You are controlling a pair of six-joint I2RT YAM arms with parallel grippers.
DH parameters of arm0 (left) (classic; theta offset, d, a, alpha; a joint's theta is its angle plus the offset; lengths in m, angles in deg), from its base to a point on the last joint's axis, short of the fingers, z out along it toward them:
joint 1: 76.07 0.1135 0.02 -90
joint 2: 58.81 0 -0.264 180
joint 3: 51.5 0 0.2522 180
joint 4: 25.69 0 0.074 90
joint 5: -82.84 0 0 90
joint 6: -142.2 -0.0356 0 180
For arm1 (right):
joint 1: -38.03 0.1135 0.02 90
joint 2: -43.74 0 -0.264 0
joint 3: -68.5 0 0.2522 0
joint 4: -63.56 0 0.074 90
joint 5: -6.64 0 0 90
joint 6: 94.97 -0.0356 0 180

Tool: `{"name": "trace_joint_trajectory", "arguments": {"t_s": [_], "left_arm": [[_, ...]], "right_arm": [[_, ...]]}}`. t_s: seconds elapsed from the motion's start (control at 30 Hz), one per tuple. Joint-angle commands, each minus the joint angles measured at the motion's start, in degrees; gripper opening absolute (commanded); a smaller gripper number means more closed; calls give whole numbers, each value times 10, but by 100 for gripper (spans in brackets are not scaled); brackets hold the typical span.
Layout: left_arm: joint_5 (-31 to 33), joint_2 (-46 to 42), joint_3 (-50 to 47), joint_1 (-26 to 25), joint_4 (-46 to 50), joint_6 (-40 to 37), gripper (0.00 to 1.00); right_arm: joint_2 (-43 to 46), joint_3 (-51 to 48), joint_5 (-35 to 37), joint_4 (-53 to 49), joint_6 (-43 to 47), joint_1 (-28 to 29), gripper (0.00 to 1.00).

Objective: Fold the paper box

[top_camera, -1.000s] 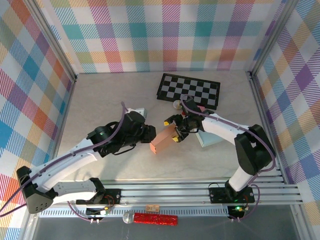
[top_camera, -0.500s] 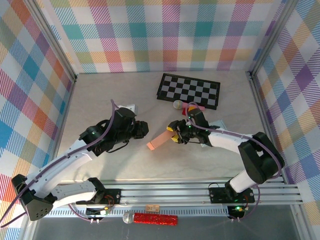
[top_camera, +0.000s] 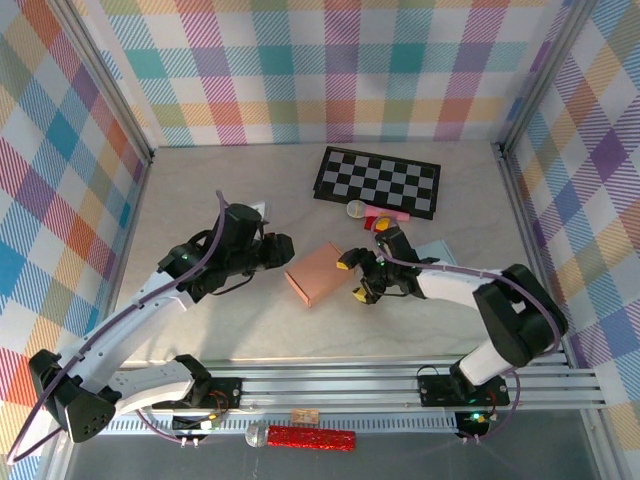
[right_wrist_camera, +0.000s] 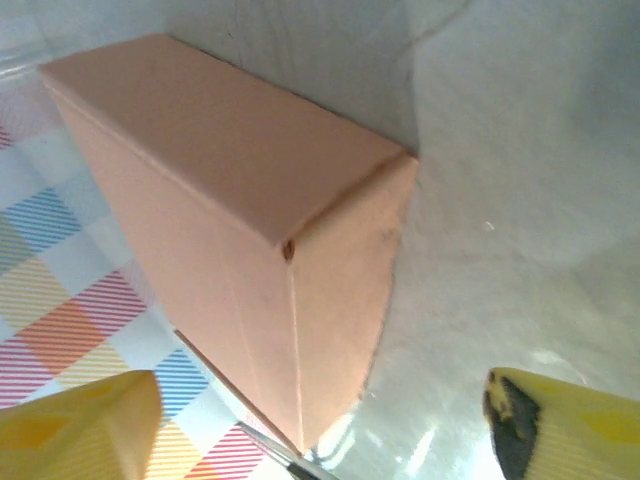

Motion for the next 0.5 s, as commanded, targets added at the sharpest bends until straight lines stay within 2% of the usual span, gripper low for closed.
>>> {"name": "trace_joint_trajectory", "arguments": {"t_s": [0.0, 0.13, 0.17, 0.23, 0.27, 0.33, 0.37, 0.47], "left_arm": [[-25, 9, -10, 10, -30, 7, 31], [-45, 13, -20, 30, -37, 19, 31], [-43, 10, -23, 34, -37, 20, 31], [-29, 0, -25, 46, -29, 22, 34], [-12, -5, -24, 53, -18, 25, 42], [11, -19, -28, 72, -11, 26, 100], [19, -27, -32, 84, -13, 24, 100], [79, -37, -41, 106, -10, 10, 100]], "right_arm": [[51, 79, 27, -225, 96, -10, 90], [100, 116, 27, -308, 194, -46, 90], [116, 128, 31, -331, 226, -59, 99], [149, 149, 50, -366, 293, -82, 99], [168, 163, 75, -395, 329, -90, 99], [204, 195, 162, -452, 395, -94, 99], [224, 206, 215, -466, 428, -95, 99], [266, 208, 441, -478, 465, -96, 99]]}}
